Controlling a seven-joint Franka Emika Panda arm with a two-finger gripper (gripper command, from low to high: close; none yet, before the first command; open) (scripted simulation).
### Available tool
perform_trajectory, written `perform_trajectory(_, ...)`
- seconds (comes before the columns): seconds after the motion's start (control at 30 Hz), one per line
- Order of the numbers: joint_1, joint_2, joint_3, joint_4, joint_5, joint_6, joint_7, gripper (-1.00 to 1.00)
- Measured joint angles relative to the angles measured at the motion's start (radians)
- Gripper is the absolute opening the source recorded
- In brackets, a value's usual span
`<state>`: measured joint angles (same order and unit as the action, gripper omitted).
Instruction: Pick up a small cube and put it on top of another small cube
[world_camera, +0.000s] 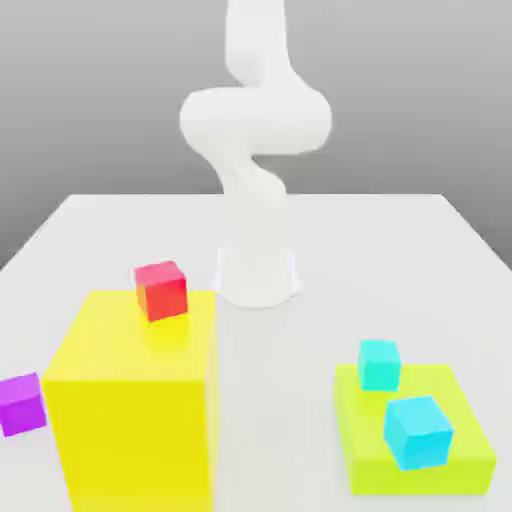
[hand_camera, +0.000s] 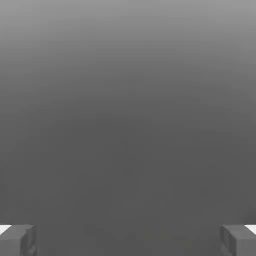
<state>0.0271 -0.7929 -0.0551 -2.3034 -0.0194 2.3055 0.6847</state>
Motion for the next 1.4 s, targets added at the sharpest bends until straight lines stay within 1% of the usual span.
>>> perform_trajectory(0.63,0.208,0.074,-0.417,-0.028,-0.144,0.050,-0.879,0.00)
perform_trajectory(1.4,0.526,0.180,-0.962,-0.065,-0.348,0.120,-1.909,0.00)
